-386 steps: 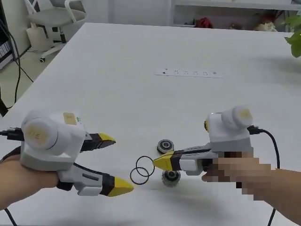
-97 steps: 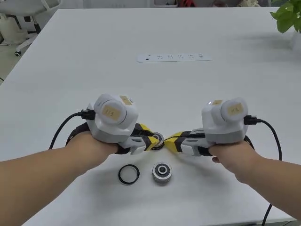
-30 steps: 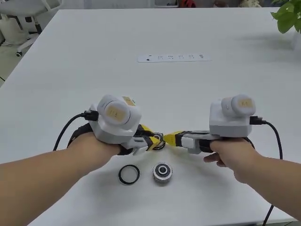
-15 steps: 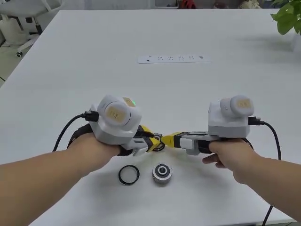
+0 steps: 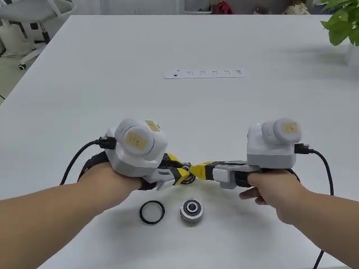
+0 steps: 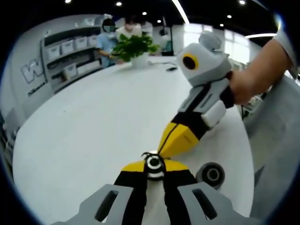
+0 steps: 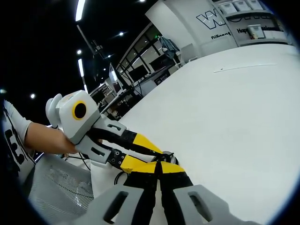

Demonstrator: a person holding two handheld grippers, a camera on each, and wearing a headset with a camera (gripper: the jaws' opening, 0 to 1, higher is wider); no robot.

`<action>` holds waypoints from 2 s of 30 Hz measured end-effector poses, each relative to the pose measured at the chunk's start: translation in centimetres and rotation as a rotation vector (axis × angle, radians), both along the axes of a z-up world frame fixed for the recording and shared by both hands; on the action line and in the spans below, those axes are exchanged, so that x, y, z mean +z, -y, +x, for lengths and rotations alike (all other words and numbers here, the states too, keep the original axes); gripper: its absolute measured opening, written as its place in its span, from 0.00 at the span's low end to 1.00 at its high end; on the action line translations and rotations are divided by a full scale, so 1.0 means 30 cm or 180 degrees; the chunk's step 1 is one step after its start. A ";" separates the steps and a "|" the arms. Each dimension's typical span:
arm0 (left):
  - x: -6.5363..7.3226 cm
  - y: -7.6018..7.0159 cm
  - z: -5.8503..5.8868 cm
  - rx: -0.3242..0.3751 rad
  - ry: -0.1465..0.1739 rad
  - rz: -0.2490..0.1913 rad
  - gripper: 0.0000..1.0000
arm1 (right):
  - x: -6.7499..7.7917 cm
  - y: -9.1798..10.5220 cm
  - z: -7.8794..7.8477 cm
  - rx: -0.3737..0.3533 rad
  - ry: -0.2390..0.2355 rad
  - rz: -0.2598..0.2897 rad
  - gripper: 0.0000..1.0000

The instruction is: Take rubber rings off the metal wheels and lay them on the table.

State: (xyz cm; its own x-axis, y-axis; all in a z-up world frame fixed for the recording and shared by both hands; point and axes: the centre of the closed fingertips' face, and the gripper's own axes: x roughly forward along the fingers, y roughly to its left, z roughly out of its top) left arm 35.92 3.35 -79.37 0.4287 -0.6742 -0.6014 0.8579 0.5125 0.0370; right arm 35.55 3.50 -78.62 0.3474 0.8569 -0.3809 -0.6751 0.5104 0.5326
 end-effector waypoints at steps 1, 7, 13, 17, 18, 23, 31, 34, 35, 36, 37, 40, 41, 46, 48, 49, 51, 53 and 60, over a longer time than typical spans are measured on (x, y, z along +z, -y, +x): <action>0.000 -0.001 0.000 0.0004 -0.0002 0.0002 0.12 | 0.005 -0.005 -0.008 0.0020 -0.0025 0.0028 0.00; 0.000 -0.001 0.000 0.0008 -0.0001 0.0005 0.12 | 0.010 -0.010 -0.009 0.0020 0.0002 0.0031 0.00; 0.000 0.000 0.001 -0.0003 0.0030 0.0003 0.12 | 0.025 -0.017 -0.020 0.0016 -0.0019 0.0086 0.00; 0.002 0.001 0.000 -0.0005 0.0045 -0.0009 0.13 | 0.029 -0.016 -0.020 -0.0001 -0.0031 0.0105 0.00; 0.002 0.001 0.000 -0.0014 0.0051 0.0001 0.13 | 0.028 -0.014 -0.015 -0.0010 -0.0033 0.0107 0.00; 0.002 0.003 0.000 -0.0068 0.0073 0.0031 0.13 | 0.022 -0.012 -0.004 -0.0019 -0.0030 0.0100 0.00; 0.007 0.003 -0.002 -0.0067 0.0062 0.0026 0.16 | 0.019 -0.003 0.005 -0.0024 -0.0011 0.0093 0.00; 0.017 0.004 -0.005 -0.0070 0.0061 -0.0002 0.17 | 0.022 0.003 0.010 -0.0043 -0.0008 0.0106 0.00; 0.021 0.003 -0.006 -0.0069 0.0062 -0.0012 0.18 | 0.023 0.004 0.011 -0.0046 -0.0007 0.0109 0.00; 0.026 0.002 -0.009 -0.0080 0.0070 -0.0017 0.18 | 0.026 0.004 0.010 -0.0052 -0.0002 0.0116 0.00; 0.031 0.002 -0.011 -0.0081 0.0072 -0.0029 0.20 | 0.029 0.004 0.010 -0.0057 -0.0002 0.0124 0.00; 0.045 -0.001 -0.017 -0.0079 0.0072 -0.0057 0.23 | 0.037 0.006 0.010 -0.0076 0.0006 0.0142 0.00; 0.046 -0.002 -0.018 -0.0082 0.0078 -0.0055 0.25 | 0.038 0.006 0.010 -0.0079 0.0004 0.0147 0.00; 0.061 -0.013 -0.034 -0.0096 0.0077 -0.0068 0.31 | 0.049 0.009 0.012 -0.0096 0.0002 0.0180 0.00; 0.068 -0.018 -0.041 -0.0103 0.0076 -0.0078 0.32 | 0.051 0.012 0.014 -0.0098 0.0007 0.0182 0.00; 0.071 -0.021 -0.043 -0.0104 0.0079 -0.0080 0.34 | 0.053 0.013 0.014 -0.0099 0.0008 0.0186 0.00; 0.079 -0.027 -0.050 -0.0111 0.0074 -0.0094 0.36 | 0.059 0.014 0.015 -0.0101 0.0009 0.0201 0.00; 0.088 -0.033 -0.056 -0.0115 0.0080 -0.0108 0.38 | 0.064 0.012 0.015 -0.0098 0.0015 0.0209 0.00; 0.119 -0.056 -0.058 -0.0043 0.0073 -0.0215 0.45 | 0.084 -0.014 -0.007 -0.0017 0.0026 0.0242 0.00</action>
State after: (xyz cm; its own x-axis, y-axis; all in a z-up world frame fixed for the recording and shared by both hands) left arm 34.17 5.01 -75.81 0.4326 -0.7187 -0.5444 0.8640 0.5030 0.0224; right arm 35.33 3.91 -76.09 0.3548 0.8813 -0.3121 -0.6769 0.4724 0.5645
